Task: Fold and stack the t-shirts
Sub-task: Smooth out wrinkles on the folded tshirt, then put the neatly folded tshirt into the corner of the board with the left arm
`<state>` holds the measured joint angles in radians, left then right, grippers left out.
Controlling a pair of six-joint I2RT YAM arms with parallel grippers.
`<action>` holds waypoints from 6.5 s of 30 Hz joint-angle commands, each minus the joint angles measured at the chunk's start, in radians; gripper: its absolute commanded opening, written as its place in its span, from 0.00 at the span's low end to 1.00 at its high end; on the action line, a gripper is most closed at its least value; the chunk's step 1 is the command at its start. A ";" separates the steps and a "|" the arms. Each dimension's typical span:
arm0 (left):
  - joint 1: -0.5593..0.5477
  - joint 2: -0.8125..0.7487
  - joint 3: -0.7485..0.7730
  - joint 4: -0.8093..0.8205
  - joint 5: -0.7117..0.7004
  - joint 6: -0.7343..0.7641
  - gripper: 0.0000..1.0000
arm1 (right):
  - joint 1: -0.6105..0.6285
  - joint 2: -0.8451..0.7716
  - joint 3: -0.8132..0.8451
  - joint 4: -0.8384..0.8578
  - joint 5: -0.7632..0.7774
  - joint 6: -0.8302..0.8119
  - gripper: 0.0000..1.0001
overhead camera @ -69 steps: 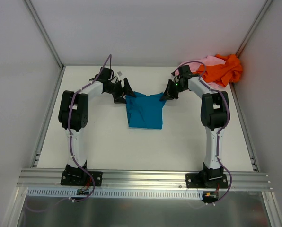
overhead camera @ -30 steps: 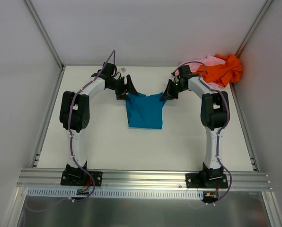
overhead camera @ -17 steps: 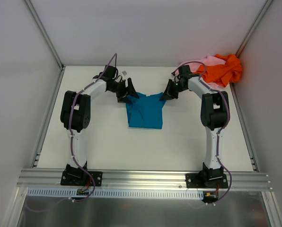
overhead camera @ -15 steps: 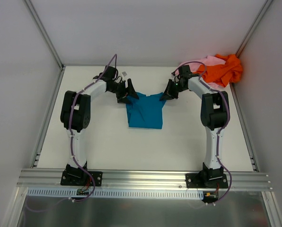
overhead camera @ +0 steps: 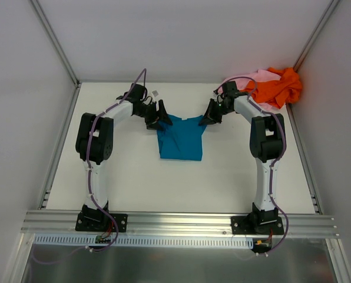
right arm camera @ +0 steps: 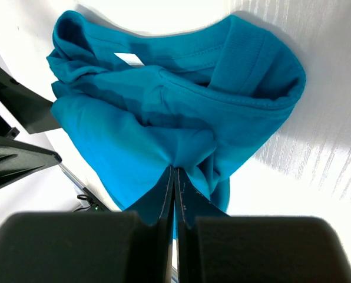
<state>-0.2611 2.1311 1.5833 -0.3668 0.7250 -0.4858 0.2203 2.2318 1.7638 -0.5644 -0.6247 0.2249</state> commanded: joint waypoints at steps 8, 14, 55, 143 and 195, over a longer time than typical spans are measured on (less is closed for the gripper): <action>-0.001 0.035 0.014 0.057 0.007 -0.010 0.37 | -0.006 -0.049 0.019 0.001 0.008 0.005 0.00; -0.003 0.044 0.014 0.072 -0.001 -0.008 0.11 | -0.006 -0.049 0.020 -0.008 0.008 -0.001 0.00; 0.052 -0.034 0.185 -0.012 -0.025 0.009 0.09 | -0.016 -0.156 0.114 0.061 0.071 0.024 0.00; 0.155 -0.639 -0.462 0.269 0.073 -0.065 0.99 | 0.177 -0.319 -0.009 -0.196 0.298 -0.032 1.00; 0.155 -0.519 -0.436 0.282 0.126 -0.066 0.99 | 0.493 -0.015 -0.010 -0.276 0.781 -0.404 0.75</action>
<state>-0.1097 1.6058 1.1069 -0.0879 0.8295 -0.5682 0.7113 2.1841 1.7199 -0.8562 0.1669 -0.1875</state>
